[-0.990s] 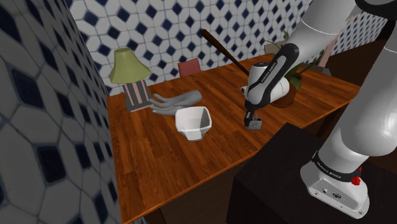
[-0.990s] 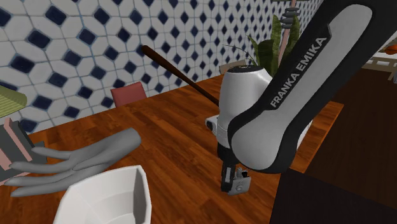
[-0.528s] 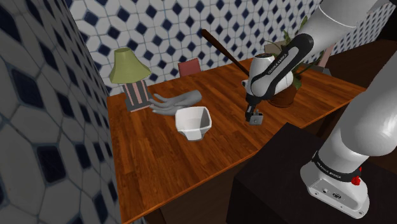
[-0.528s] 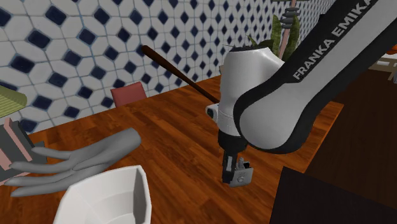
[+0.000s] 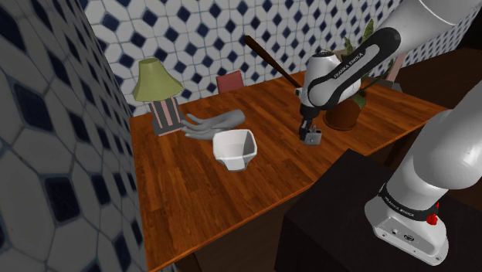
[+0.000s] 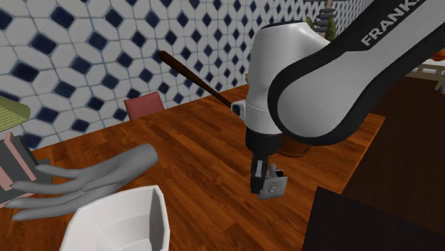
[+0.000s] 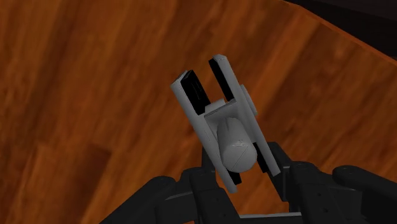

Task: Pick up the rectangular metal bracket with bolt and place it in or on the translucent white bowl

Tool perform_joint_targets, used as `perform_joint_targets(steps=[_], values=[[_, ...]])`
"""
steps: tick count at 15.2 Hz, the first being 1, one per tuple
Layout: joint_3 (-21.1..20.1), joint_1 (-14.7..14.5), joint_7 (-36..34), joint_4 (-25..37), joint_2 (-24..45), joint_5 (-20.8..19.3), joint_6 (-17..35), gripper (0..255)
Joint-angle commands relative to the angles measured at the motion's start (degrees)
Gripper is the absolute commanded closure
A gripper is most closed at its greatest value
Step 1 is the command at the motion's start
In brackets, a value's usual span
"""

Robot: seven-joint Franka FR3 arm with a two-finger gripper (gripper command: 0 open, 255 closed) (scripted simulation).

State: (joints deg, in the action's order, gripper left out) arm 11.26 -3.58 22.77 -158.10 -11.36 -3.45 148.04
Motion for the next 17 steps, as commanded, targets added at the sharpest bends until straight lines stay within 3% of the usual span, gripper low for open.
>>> perform_joint_targets(steps=[1,17], values=[[-0.2,0.2,-0.3,0.3,-1.9,-0.4,-2.2,255],[-1.4,0.8,-1.4,5.3,-12.8,-1.4,-18.1,255]])
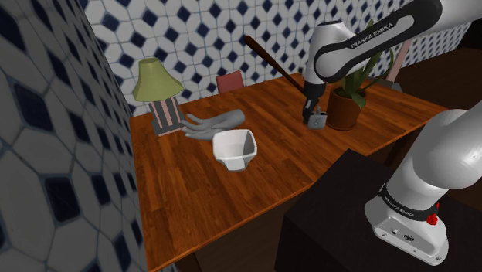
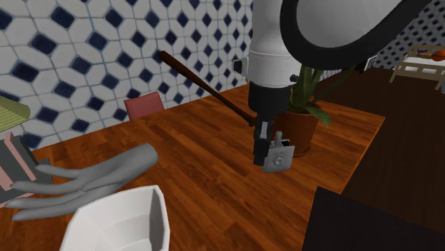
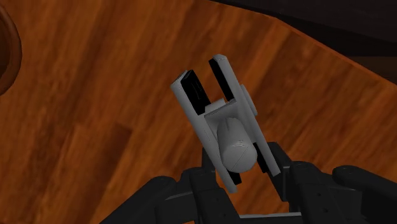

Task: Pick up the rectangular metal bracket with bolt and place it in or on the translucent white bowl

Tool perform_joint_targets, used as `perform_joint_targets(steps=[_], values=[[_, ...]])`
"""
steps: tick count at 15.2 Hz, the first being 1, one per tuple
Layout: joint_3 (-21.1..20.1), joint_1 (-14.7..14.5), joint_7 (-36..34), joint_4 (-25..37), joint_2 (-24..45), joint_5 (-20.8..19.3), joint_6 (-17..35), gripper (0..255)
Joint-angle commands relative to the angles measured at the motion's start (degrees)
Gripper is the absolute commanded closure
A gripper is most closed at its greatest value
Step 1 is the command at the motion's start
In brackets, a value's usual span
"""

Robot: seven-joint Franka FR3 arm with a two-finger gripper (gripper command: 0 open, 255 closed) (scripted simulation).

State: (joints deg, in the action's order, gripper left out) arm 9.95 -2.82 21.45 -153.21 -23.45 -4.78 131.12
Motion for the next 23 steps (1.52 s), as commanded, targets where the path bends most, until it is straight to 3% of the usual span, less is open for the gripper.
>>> perform_joint_targets(steps=[1,3,11,23], values=[[-0.1,0.1,-0.1,0.8,-1.2,0.0,-2.1,255],[-0.3,0.1,-0.1,1.6,-2.0,0.0,-3.6,255],[-6.4,-5.3,-8.5,12.3,10.1,3.9,-2.4,255],[-12.6,-10.9,-19.9,35.4,30.0,4.3,-5.6,255]])
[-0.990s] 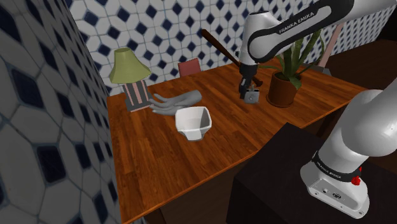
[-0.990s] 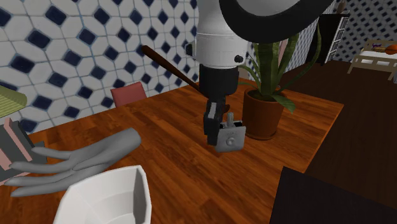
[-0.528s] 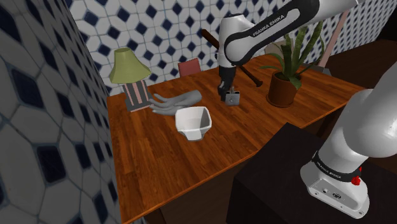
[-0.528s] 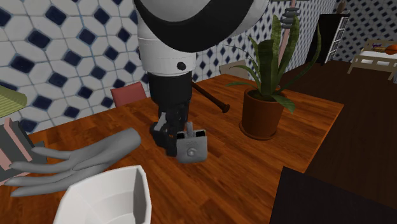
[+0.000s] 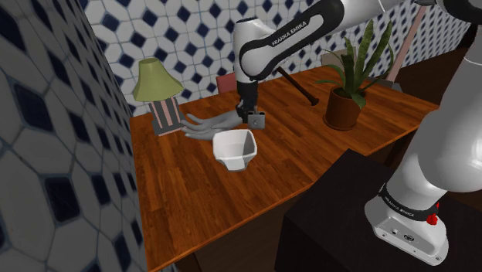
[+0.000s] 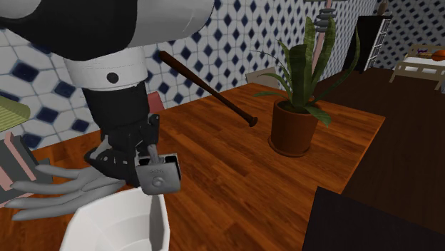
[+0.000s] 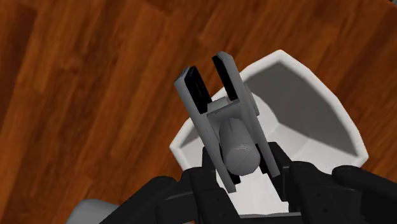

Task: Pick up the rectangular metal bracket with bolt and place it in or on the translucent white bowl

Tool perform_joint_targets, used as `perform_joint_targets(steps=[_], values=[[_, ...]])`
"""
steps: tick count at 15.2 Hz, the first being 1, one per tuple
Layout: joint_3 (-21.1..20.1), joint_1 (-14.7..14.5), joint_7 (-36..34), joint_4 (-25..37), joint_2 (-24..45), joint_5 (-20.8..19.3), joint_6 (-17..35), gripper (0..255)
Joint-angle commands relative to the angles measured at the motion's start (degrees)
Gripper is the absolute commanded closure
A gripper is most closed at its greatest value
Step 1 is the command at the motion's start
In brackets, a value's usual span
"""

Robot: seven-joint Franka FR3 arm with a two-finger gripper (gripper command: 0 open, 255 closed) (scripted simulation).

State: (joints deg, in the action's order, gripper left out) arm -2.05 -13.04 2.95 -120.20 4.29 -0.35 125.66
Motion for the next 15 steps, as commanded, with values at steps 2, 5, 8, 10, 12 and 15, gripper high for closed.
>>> perform_joint_targets(steps=[2,5,8,10,12,15], values=[[-1.2,-1.6,-3.1,7.2,5.8,-0.5,-1.4,255],[-2.0,-3.1,-5.5,14.9,11.4,-1.1,-3.6,255],[-2.1,-3.6,-6.2,16.8,13.8,-1.4,-3.1,255],[-2.1,-3.6,-6.3,16.1,14.5,-1.5,-1.7,255],[-2.0,-3.6,-6.3,15.5,15.1,-1.6,-0.4,255],[-2.0,-3.6,-6.4,14.7,16.2,-1.7,1.5,255]])
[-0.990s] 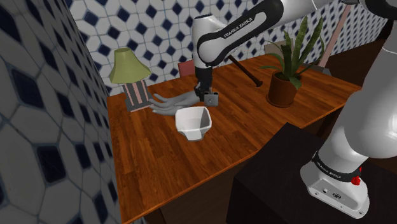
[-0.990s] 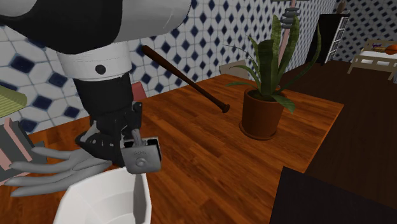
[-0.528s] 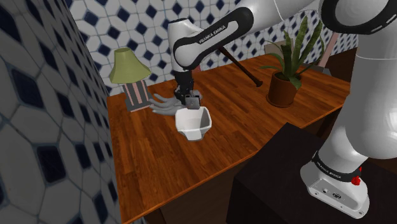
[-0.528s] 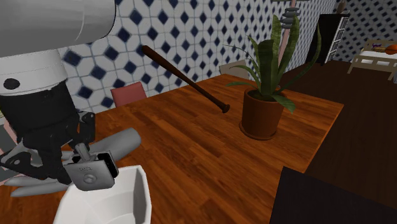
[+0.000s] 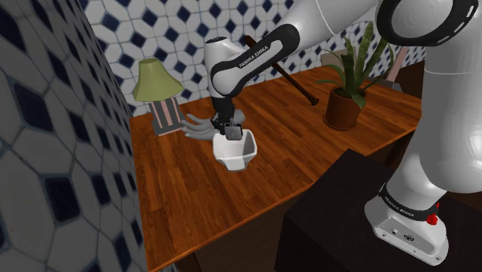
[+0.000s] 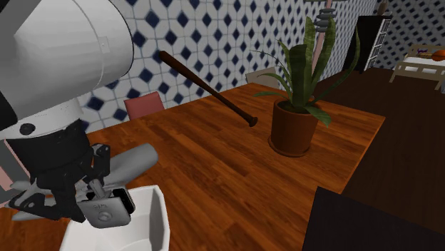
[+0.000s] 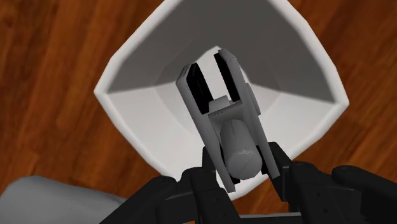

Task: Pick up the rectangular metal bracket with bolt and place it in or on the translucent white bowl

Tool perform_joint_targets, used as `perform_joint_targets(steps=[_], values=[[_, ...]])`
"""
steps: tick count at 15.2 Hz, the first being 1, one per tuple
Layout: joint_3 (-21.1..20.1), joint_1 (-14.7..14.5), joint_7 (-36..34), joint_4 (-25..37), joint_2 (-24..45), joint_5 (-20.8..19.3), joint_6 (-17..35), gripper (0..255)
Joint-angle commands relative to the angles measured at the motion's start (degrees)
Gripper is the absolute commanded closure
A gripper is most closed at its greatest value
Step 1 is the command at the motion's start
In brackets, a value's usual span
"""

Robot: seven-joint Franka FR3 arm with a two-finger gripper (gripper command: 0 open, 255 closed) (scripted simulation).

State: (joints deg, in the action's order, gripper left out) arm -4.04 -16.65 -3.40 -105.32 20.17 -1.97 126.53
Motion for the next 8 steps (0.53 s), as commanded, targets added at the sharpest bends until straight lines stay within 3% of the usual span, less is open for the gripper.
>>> perform_joint_targets(steps=[1,8], values=[[0.0,0.0,-0.1,-0.5,0.8,-0.1,1.3,255],[0.1,-0.1,-0.2,-1.1,1.8,-0.2,2.9,255]])
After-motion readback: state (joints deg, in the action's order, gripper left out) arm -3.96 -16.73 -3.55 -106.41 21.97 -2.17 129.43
